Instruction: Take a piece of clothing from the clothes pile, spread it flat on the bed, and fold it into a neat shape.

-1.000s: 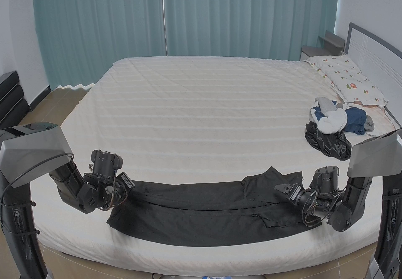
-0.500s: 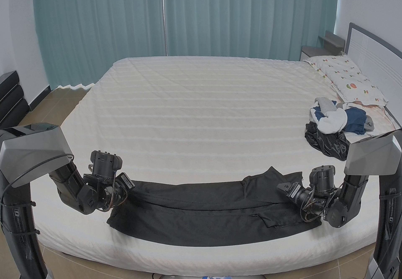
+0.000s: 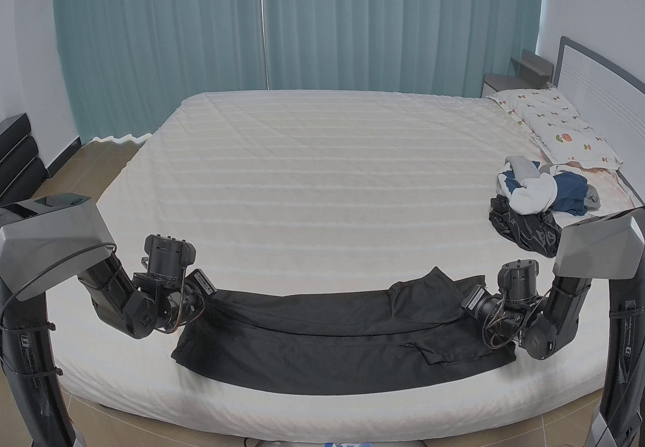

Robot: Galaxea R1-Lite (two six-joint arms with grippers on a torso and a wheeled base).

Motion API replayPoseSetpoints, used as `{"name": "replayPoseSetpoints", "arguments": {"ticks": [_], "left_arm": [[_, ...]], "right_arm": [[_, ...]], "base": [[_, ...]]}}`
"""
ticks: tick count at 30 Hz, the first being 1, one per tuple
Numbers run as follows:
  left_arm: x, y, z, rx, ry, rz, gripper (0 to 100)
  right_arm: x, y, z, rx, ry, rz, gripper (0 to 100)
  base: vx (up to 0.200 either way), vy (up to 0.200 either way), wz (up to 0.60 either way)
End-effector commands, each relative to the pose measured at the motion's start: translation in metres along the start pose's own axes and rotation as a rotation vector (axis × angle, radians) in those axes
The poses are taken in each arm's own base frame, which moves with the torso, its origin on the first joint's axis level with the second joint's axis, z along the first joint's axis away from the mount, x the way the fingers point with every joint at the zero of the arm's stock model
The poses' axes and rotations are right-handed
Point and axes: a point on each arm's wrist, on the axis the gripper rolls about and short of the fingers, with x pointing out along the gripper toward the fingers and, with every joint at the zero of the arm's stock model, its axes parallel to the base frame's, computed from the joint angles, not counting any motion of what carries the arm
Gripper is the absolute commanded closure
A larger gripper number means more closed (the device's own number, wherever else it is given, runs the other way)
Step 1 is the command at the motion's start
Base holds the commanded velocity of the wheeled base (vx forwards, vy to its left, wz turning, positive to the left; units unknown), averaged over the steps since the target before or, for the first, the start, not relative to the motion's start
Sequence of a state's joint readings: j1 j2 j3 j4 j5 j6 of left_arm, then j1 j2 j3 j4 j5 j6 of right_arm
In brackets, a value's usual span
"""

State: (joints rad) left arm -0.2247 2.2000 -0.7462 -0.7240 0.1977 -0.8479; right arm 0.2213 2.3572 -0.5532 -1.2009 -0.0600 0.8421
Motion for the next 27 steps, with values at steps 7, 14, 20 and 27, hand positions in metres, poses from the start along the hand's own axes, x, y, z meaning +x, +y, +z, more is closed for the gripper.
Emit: {"name": "replayPoseSetpoints", "arguments": {"ticks": [7, 14, 20, 27], "left_arm": [[0.004, -0.013, 0.024, -0.011, -0.069, -0.048, 100], [0.009, -0.023, 0.046, -0.096, -0.168, -0.12, 100], [0.022, -0.011, 0.033, -0.114, -0.193, -0.153, 100], [0.016, 0.013, 0.008, 0.078, -0.113, -0.065, 100]], "right_arm": [[0.004, 0.019, 0.031, 0.031, -0.115, 0.09, 100], [0.006, 0.029, 0.06, 0.123, -0.287, 0.215, 100], [0.009, 0.01, 0.037, 0.078, -0.238, 0.158, 100], [-0.007, -0.002, 0.016, 0.0, -0.147, 0.103, 100]], "base": [[0.0, 0.0, 0.0], [0.0, 0.0, 0.0], [0.0, 0.0, 0.0], [0.0, 0.0, 0.0]]}}
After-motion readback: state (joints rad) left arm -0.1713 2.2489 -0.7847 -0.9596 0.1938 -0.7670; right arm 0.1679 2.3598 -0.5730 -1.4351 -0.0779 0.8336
